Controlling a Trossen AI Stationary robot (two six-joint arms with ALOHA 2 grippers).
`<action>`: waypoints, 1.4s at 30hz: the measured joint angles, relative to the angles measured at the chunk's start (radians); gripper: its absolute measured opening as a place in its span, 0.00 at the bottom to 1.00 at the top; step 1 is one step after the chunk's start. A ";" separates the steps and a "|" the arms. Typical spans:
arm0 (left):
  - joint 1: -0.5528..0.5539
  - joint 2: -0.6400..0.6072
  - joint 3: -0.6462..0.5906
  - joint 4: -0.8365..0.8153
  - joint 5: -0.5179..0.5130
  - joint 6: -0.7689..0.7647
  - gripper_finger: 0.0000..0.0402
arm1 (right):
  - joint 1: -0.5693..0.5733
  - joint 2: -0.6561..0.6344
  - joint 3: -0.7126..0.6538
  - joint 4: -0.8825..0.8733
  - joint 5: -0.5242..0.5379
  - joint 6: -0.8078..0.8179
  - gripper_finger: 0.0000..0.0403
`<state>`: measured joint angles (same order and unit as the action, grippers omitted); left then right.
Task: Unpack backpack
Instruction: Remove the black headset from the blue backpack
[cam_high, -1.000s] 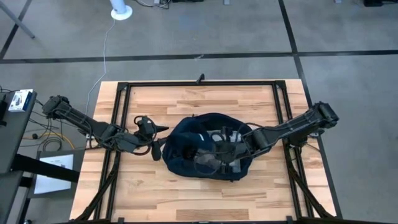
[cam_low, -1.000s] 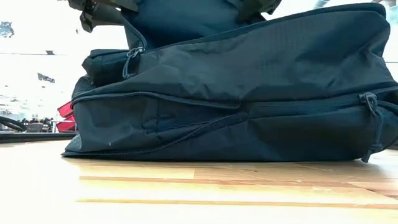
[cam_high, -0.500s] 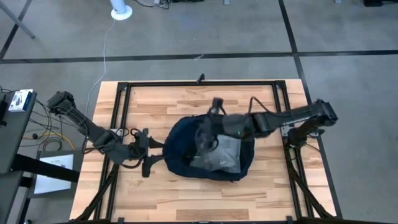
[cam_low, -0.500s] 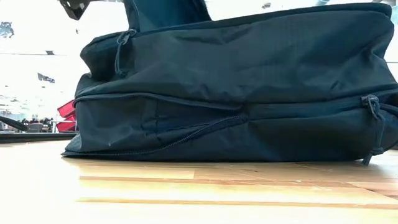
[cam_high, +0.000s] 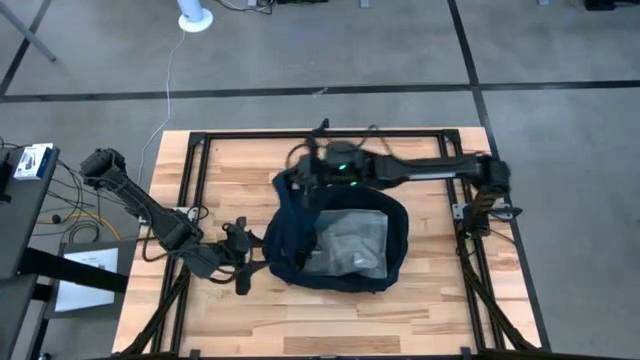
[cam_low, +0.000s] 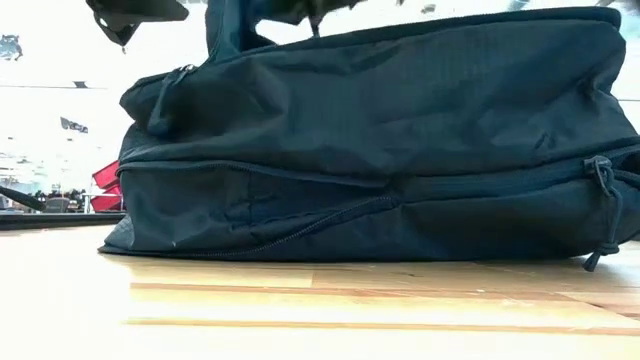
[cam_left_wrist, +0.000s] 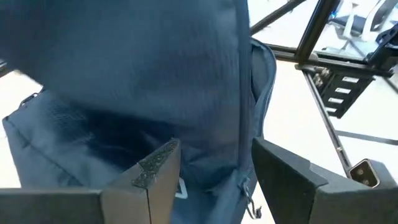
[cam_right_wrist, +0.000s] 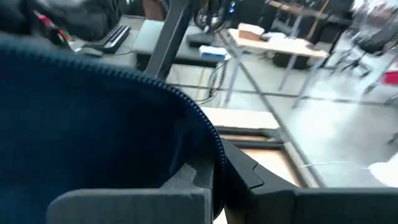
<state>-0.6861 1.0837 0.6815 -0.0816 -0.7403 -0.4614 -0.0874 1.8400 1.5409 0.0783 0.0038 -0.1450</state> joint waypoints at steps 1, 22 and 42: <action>0.000 0.008 0.000 0.002 0.000 -0.001 0.46 | 0.000 0.029 0.000 0.021 -0.010 0.017 0.00; -0.081 0.025 0.000 0.076 0.004 -0.079 0.46 | -0.021 0.336 0.405 -0.227 0.368 0.040 0.65; 0.067 0.155 -0.001 0.337 0.007 0.136 0.46 | -0.044 0.168 0.406 -0.684 0.338 0.171 0.81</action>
<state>-0.6186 1.2390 0.6807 0.2552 -0.7336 -0.3251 -0.1316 2.0083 1.9472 -0.6059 0.3420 0.0261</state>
